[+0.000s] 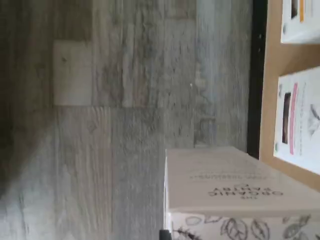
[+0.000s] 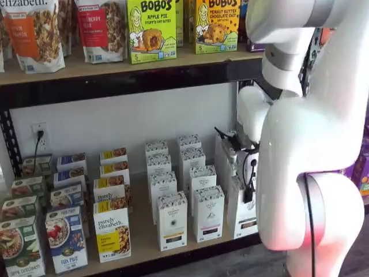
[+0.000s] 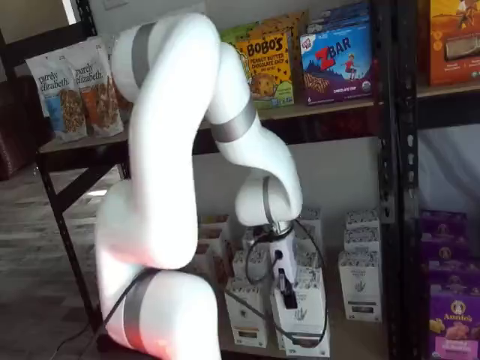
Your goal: Pick up the white box with a green strip in the middle, on the bottom shelf, the sixth box from the left
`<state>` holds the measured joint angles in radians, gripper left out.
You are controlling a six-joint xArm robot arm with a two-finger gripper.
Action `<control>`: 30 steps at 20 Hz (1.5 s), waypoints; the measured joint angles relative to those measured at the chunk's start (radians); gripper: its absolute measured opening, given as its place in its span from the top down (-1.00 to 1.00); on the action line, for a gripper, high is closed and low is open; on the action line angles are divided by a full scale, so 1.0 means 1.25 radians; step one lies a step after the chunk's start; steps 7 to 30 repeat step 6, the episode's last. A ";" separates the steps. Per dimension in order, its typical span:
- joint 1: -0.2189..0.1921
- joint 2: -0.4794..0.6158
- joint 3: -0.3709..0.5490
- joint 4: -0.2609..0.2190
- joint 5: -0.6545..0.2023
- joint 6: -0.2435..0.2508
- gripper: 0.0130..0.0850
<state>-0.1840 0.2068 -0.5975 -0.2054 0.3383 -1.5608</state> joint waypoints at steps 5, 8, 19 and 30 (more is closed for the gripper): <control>0.049 -0.181 0.095 0.034 0.067 0.012 -0.11; 0.057 -0.217 0.105 0.035 0.095 0.018 -0.11; 0.057 -0.217 0.105 0.035 0.095 0.018 -0.11; 0.057 -0.217 0.105 0.035 0.095 0.018 -0.11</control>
